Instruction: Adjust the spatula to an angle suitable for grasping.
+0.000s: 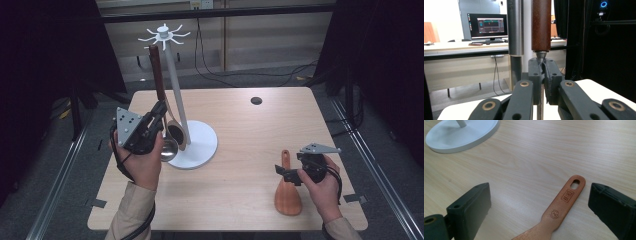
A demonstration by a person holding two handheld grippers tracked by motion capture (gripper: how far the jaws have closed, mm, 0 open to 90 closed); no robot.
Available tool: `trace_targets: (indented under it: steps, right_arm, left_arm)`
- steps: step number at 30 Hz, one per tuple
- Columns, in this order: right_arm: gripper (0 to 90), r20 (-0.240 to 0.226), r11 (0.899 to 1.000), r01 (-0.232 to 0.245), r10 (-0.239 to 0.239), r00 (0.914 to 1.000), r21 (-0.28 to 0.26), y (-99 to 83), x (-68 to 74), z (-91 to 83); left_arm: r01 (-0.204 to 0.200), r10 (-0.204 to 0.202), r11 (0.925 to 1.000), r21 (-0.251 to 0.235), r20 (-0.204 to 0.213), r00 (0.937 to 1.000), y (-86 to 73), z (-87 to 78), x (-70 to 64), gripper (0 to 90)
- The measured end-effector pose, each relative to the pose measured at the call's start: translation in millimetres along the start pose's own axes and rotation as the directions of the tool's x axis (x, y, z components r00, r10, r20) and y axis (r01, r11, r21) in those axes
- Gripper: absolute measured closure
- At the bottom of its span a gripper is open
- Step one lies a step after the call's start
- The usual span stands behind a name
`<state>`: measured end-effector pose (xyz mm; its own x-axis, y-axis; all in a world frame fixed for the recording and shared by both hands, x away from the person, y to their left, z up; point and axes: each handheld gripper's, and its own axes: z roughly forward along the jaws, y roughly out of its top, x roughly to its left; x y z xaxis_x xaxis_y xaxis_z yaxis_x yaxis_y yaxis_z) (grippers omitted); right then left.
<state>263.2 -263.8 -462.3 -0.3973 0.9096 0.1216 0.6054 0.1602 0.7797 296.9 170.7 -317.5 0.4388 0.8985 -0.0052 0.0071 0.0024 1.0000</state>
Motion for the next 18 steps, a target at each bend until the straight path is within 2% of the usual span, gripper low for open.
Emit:
trace_targets:
  steps: [8,15,18]
  right_arm:
    - [4.1,-0.004,1.0,-0.003,0.003,1.0,-0.007,0.4,-0.5,-0.9]
    - [4.1,-0.006,1.0,-0.002,0.002,1.0,-0.009,0.6,-0.8,-1.3]
    - [4.1,-0.007,1.0,-0.003,0.002,1.0,-0.01,0.7,-0.7,-1.5]
  left_arm:
    - [0.003,-0.003,1.0,-0.004,0.002,1.0,1.6,4.4,-4.8,85.4]
    - [-0.013,0.013,0.9999,-0.001,0.006,0.9999,3.7,7.4,-6.7,85.4]
    - [0.0,0.0,1.0,-0.004,0.0,1.0,3.6,9.1,-7.7,85.3]
